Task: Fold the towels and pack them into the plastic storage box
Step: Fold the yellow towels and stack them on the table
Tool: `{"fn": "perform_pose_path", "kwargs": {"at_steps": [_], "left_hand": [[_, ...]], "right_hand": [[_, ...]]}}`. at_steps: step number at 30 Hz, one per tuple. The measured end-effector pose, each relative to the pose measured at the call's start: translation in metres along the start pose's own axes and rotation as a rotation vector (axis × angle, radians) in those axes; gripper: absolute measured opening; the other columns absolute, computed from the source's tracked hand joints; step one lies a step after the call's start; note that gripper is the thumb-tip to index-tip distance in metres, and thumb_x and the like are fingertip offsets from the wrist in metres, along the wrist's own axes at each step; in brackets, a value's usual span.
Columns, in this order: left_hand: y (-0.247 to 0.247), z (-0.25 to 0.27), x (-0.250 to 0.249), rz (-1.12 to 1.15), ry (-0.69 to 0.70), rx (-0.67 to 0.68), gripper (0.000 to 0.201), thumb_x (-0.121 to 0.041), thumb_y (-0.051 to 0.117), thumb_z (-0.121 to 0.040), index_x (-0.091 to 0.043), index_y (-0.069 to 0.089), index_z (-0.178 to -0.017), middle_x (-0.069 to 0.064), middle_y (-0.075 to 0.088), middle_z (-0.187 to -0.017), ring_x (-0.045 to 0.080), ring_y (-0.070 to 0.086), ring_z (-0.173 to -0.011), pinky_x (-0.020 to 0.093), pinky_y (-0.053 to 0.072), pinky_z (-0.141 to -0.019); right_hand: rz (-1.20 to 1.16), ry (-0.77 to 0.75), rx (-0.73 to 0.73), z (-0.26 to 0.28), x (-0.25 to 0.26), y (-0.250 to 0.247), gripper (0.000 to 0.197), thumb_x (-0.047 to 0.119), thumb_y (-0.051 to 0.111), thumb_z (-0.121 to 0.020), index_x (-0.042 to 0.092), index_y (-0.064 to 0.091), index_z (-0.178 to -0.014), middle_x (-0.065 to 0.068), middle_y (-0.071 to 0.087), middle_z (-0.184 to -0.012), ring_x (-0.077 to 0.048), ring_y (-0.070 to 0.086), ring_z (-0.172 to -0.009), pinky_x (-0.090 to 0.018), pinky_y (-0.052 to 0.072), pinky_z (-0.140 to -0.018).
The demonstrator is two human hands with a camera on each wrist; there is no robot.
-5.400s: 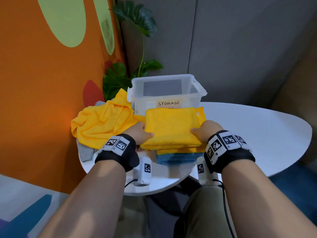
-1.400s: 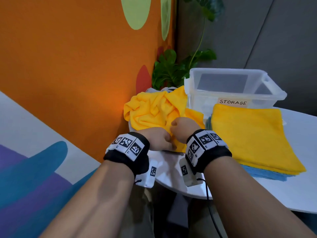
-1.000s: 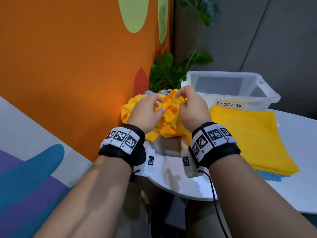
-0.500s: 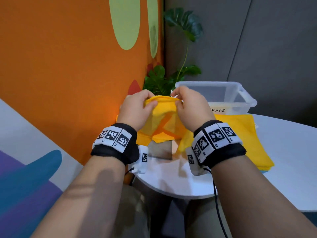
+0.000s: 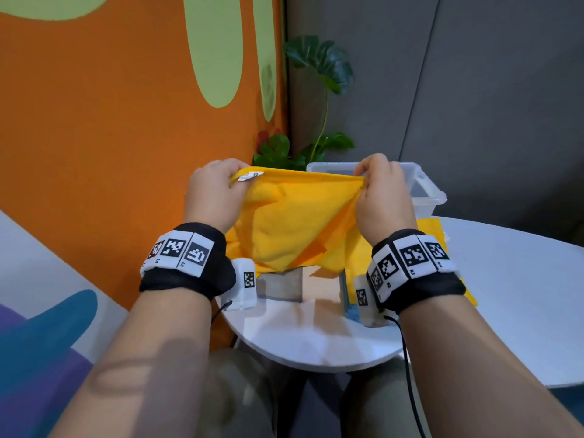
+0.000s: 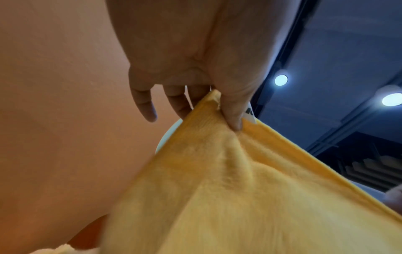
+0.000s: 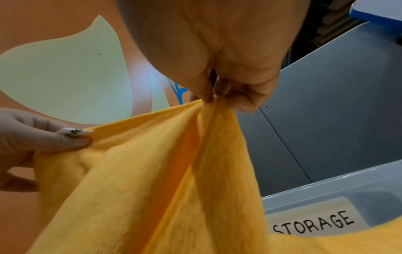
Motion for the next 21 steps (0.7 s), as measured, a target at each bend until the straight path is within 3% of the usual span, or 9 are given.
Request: {"fn": "perform_pose_path", "kwargs": {"at_steps": [4,7,9,11,14,17,21], "left_hand": [[-0.015,-0.002,-0.004,0.131,-0.052,-0.067,0.008,-0.026,0.060,-0.092,-0.027,0.068,-0.093,-0.005,0.065,-0.092,0.018,0.057,-0.088,0.032,0.045,-0.072],[-0.024,-0.002,-0.005,0.181,-0.063,-0.115,0.010,-0.020,0.061,-0.090,-0.028,0.056,-0.092,-0.013,0.050,-0.074,0.010,0.046,-0.066,0.028,0.035,-0.055],[-0.026,-0.003,-0.004,0.196,-0.061,-0.127,0.013,-0.018,0.060,-0.089,-0.027,0.051,-0.093,-0.012,0.042,-0.068,0.009,0.038,-0.057,0.028,0.030,-0.050],[-0.027,-0.002,-0.004,0.222,-0.063,-0.125,0.015,-0.017,0.058,-0.089,-0.027,0.048,-0.094,-0.009,0.040,-0.067,0.012,0.036,-0.057,0.030,0.031,-0.050],[-0.031,-0.003,-0.004,0.277,-0.066,-0.134,0.017,-0.015,0.056,-0.090,-0.028,0.045,-0.094,-0.008,0.039,-0.071,0.012,0.037,-0.061,0.028,0.032,-0.054],[-0.035,-0.002,-0.005,0.291,-0.070,-0.127,0.019,-0.009,0.052,-0.092,-0.025,0.043,-0.091,-0.006,0.035,-0.066,0.012,0.035,-0.058,0.026,0.031,-0.052],[-0.041,-0.006,0.003,0.330,-0.091,-0.129,0.039,0.008,0.038,-0.081,-0.029,0.047,-0.070,-0.004,0.041,-0.064,0.015,0.035,-0.055,0.028,0.030,-0.051]], "right_hand": [[-0.030,-0.092,-0.024,0.004,0.006,0.001,0.032,-0.004,0.036,-0.089,0.021,0.051,-0.103,0.000,0.039,-0.105,-0.021,0.051,-0.081,-0.042,0.051,-0.072],[-0.062,-0.163,0.007,0.006,0.009,0.004,0.028,-0.005,0.039,-0.086,0.017,0.056,-0.088,0.002,0.039,-0.101,-0.016,0.047,-0.086,-0.031,0.045,-0.072],[-0.029,-0.177,0.076,0.005,0.008,0.009,0.031,-0.006,0.042,-0.085,0.017,0.061,-0.077,0.002,0.043,-0.099,-0.013,0.045,-0.091,-0.025,0.037,-0.076],[0.071,-0.150,0.140,0.004,0.002,0.017,0.036,-0.010,0.043,-0.084,0.016,0.068,-0.085,-0.001,0.047,-0.105,-0.017,0.046,-0.101,-0.025,0.037,-0.082],[0.194,-0.084,0.127,0.002,-0.007,0.020,0.044,-0.010,0.042,-0.085,0.016,0.065,-0.113,-0.005,0.048,-0.115,-0.024,0.046,-0.110,-0.036,0.044,-0.092],[0.278,-0.019,0.074,0.002,-0.015,0.015,0.046,-0.003,0.040,-0.088,0.018,0.052,-0.127,-0.009,0.047,-0.115,-0.032,0.051,-0.102,-0.046,0.048,-0.087],[0.290,0.132,0.083,0.000,-0.037,0.009,0.053,-0.003,0.035,-0.089,0.020,0.043,-0.136,-0.012,0.047,-0.124,-0.036,0.054,-0.103,-0.049,0.048,-0.088]]}}
Point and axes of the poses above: each hand's wrist, its own z-axis away from the middle knuckle, its own y-axis out of the palm, x = y × z, the point moved 8 cm from there along -z, towards the middle knuckle
